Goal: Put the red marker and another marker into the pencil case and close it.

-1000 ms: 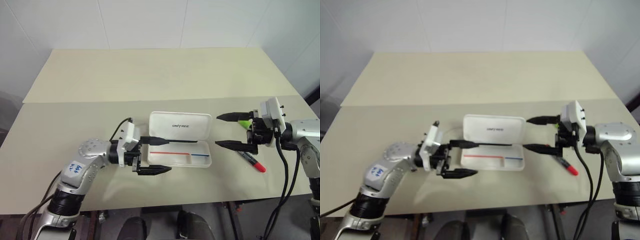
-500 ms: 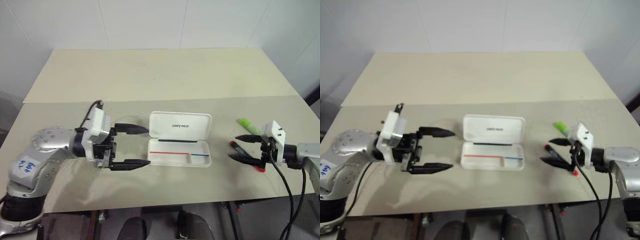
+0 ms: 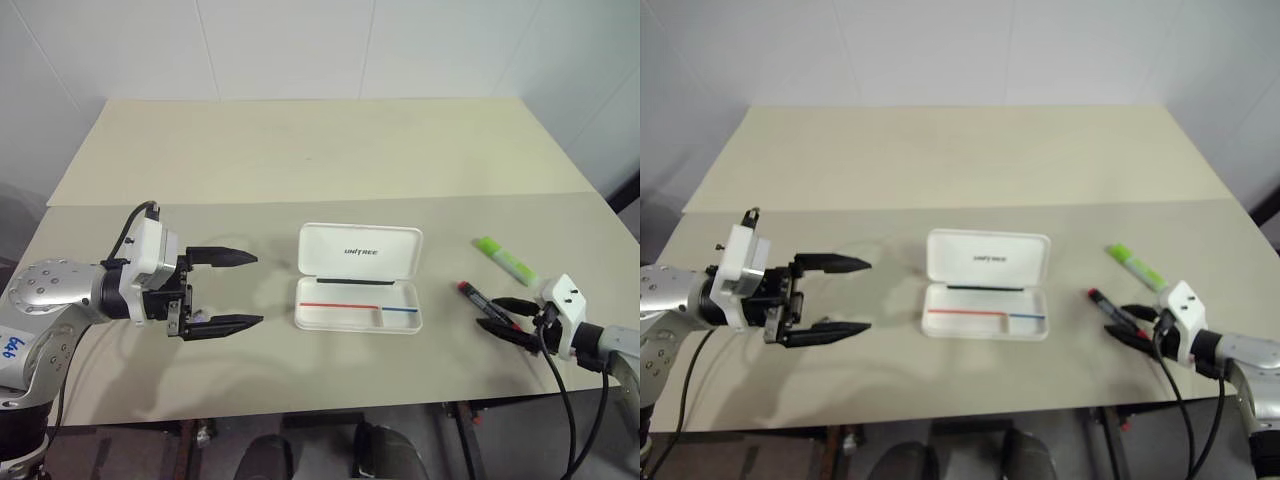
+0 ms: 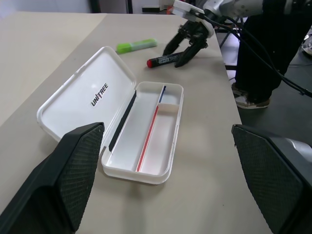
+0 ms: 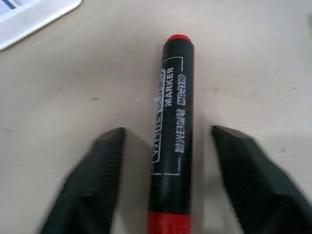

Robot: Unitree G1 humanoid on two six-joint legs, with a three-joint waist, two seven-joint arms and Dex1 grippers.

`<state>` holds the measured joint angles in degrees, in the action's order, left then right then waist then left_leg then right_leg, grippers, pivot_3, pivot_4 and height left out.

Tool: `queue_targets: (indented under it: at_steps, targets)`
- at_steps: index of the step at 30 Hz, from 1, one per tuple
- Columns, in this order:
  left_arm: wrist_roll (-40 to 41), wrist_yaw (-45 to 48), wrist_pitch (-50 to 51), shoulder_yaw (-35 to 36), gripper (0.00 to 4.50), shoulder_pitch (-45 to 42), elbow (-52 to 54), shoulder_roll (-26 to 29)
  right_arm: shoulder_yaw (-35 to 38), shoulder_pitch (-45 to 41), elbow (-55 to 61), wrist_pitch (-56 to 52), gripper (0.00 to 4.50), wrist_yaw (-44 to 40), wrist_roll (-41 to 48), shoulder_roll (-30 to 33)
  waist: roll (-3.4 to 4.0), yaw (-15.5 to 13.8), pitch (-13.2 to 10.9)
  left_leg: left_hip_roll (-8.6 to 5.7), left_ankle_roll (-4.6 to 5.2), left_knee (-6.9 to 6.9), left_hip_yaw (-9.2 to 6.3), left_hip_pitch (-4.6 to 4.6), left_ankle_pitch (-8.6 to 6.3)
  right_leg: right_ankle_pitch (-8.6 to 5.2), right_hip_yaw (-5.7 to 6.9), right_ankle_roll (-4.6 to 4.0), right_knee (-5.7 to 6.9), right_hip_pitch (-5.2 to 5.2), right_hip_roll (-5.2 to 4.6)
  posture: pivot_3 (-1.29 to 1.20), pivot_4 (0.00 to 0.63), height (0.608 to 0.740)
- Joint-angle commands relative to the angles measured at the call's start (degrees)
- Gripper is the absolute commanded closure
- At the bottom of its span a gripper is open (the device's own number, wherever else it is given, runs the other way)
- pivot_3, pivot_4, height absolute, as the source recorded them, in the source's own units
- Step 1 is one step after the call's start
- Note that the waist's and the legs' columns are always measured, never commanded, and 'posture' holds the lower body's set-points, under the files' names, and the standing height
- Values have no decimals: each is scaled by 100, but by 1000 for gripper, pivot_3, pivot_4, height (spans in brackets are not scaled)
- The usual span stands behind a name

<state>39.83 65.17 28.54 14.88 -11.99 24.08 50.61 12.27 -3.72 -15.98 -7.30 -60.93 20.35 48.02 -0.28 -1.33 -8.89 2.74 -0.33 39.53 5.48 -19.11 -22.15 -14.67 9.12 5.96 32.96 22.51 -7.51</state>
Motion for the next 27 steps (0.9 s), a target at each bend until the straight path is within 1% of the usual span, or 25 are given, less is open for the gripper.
queue_targets:
  at_steps: [1,3,4,9,13,17,21,23,25,27]
  targets:
    - [-29,54,-237,177,0,-1,-10,60,156,4,36,3,3050,203,3,-119,-5,12,3,1,0,0,0,1,0,0,0,0,1,0,1,0,150,740]
    - [-51,60,-374,173,0,-18,-96,3,120,-4,143,24,3740,194,-5,-175,-4,18,3,3,0,0,-1,2,0,0,0,-1,3,0,3,0,150,740]
    - [-69,64,-433,165,0,-21,-129,-9,110,-4,190,23,3904,181,3,-193,-4,20,3,3,0,0,0,2,0,0,-1,-1,4,1,3,0,150,740]
    - [-176,96,-701,113,0,-9,-341,-72,105,-294,413,280,3900,-52,118,-221,7,66,-3,5,0,-1,1,-2,0,0,-1,-1,5,7,4,0,150,740]
    - [-299,149,-913,101,0,30,-572,-83,116,-1043,647,442,3900,-374,392,-215,23,137,-13,4,0,-5,2,-3,0,0,-1,-1,2,10,4,0,150,740]
    - [-372,153,-1039,107,0,66,-720,-74,20,-1532,973,356,3900,-642,652,-255,22,135,-12,6,-1,-22,0,1,0,-1,3,-2,1,14,8,0,150,740]
    - [-452,145,-1186,190,0,242,-750,-56,-326,-1924,1693,-58,3900,-858,975,-393,26,119,-15,3,0,-30,-1,-6,0,-1,5,-3,2,23,4,0,150,740]
    - [-473,124,-1227,204,0,276,-752,-57,-443,-2017,1873,-177,3900,-892,1044,-463,26,114,-15,3,-1,-33,-2,-7,0,-1,9,-3,1,24,4,0,150,740]
    - [-465,78,-1243,300,0,405,-698,-52,-767,-2171,2136,-300,3900,-1047,1137,-632,26,125,-15,2,-1,-35,-1,-8,-1,-1,10,-3,1,24,4,0,150,740]
    - [-456,26,-1247,353,0,502,-642,-55,-1192,-2307,2139,-157,3900,-1363,955,-760,26,139,-16,2,-1,-37,0,-7,-1,-1,10,-3,0,25,4,0,150,740]
